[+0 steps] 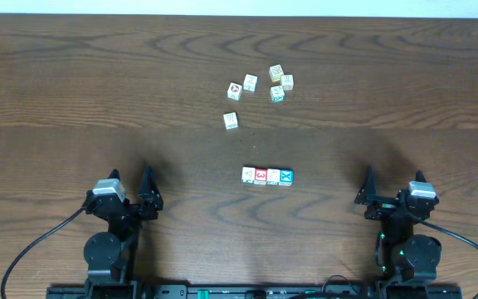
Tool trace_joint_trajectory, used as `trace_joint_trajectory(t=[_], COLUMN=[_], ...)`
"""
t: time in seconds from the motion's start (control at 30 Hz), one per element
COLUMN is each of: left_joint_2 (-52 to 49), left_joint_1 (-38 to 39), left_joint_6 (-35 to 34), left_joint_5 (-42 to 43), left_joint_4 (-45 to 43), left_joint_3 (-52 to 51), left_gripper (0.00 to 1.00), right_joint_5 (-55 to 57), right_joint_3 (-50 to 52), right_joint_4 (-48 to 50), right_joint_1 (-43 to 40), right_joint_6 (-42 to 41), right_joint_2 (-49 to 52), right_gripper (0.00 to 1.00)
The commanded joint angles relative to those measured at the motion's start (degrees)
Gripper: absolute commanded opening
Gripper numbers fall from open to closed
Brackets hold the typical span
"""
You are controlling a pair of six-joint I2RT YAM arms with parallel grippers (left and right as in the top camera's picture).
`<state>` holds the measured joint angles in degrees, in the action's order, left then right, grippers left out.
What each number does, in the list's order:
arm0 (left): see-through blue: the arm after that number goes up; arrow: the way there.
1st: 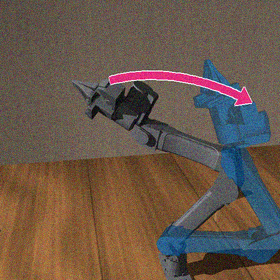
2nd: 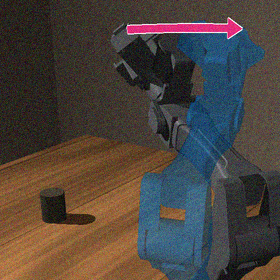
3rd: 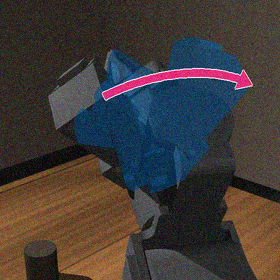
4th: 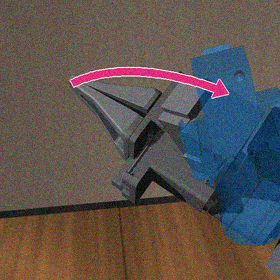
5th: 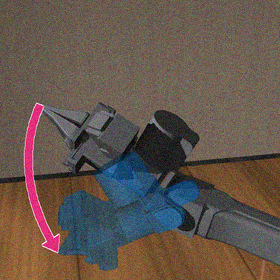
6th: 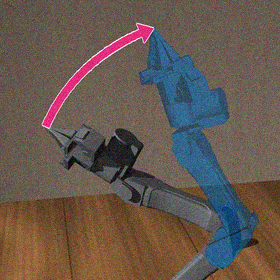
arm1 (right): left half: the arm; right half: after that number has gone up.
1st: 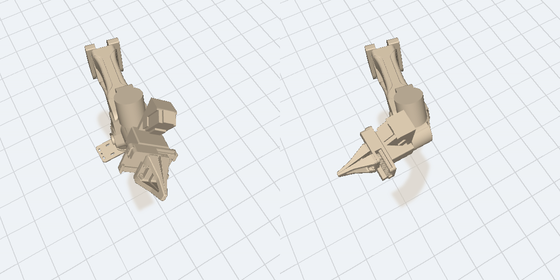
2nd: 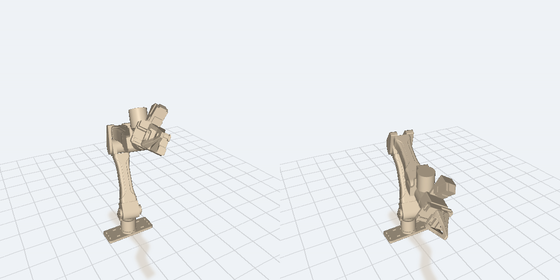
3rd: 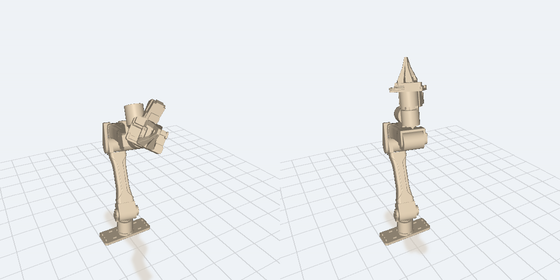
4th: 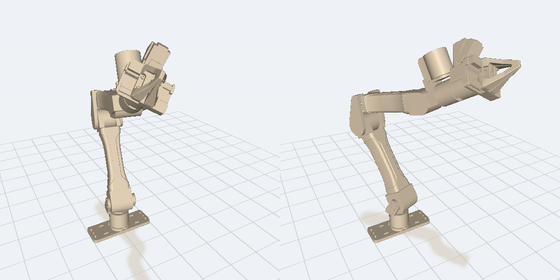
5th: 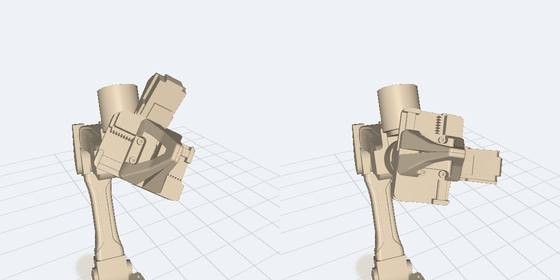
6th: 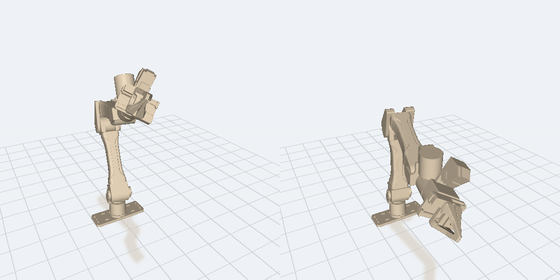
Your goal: Lift 4 blocks
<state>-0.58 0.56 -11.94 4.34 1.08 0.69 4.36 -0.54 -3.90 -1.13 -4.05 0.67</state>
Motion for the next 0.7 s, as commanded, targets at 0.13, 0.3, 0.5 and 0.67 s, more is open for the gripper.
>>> trace_joint_trajectory(t=[0.13,0.3,0.5,0.67], left_joint_2=[0.3,0.3,0.3,0.3], left_joint_1=[0.2,0.2,0.2,0.2], left_joint_6=[0.7,0.7,0.7,0.7], left_joint_5=[1.6,1.6,1.6,1.6], left_joint_4=[2.6,2.6,2.6,2.6], left_joint_3=[-0.5,-0.5,-0.5,-0.5], left_gripper=[0.74,0.74,0.74,0.74], right_joint_5=[-1.4,-1.8,-1.9,-1.9], right_joint_3=[0.2,0.2,0.2,0.2], right_joint_4=[-0.4,-0.3,-0.2,-0.2], right_joint_1=[-0.4,-0.4,-0.4,-0.4], right_joint_6=[2.0,2.0,2.0,2.0], right_joint_2=[-0.4,-0.4,-0.4,-0.4], right_gripper=[0.99,0.99,0.99,0.99])
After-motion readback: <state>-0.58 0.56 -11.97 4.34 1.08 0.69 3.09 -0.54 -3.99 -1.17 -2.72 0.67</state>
